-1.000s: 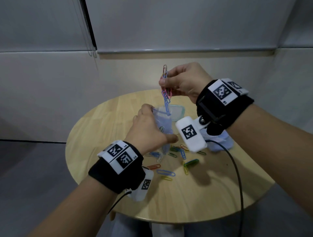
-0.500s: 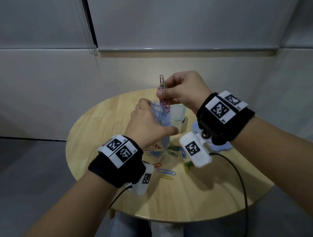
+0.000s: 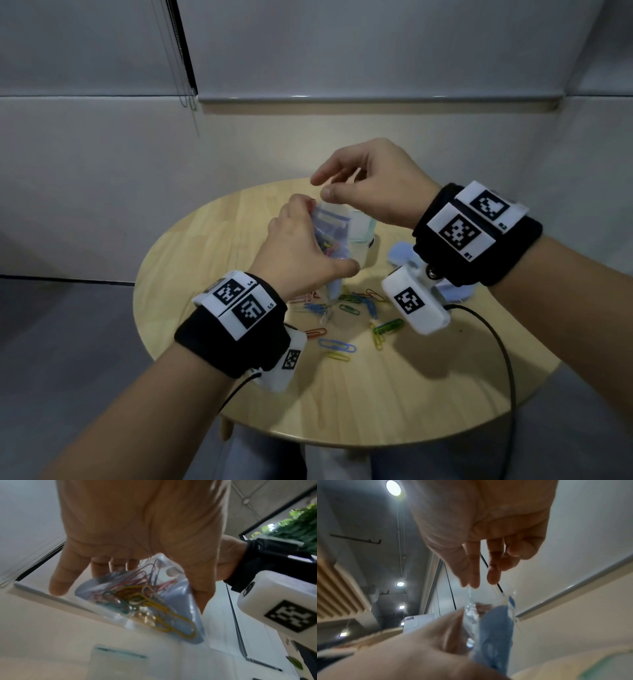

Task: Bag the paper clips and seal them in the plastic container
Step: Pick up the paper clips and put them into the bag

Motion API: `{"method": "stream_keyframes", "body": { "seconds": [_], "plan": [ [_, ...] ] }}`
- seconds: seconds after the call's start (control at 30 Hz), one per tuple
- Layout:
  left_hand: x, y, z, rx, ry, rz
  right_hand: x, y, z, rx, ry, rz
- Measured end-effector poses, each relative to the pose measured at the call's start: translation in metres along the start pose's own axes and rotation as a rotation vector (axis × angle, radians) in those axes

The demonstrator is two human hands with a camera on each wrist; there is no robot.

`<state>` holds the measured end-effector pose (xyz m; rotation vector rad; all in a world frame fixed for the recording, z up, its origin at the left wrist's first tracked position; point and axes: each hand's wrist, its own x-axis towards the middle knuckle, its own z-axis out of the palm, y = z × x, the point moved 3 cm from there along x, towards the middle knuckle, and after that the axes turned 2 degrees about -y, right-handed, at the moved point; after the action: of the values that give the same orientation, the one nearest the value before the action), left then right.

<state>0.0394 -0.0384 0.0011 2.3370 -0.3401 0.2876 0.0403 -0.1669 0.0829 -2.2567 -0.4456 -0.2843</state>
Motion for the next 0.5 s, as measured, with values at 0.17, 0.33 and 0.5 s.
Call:
{"method": "stream_keyframes", "body": {
  "seconds": [0.17, 0.33, 0.5],
  "plan": [
    [-0.003, 0.006, -0.003, 0.121, -0.058, 0.038, -0.001, -0.003, 0.009, -0.125, -0.101, -0.005],
    [-0.007, 0.006, 0.001, 0.322, -0.063, 0.055, 0.004, -0.005, 0.012, -0.281, -0.193, 0.063],
    [-0.006, 0.007, 0.0, 0.364, -0.033, 0.067, 0.011, -0.001, 0.015, -0.297, -0.259, 0.146]
  ]
}}
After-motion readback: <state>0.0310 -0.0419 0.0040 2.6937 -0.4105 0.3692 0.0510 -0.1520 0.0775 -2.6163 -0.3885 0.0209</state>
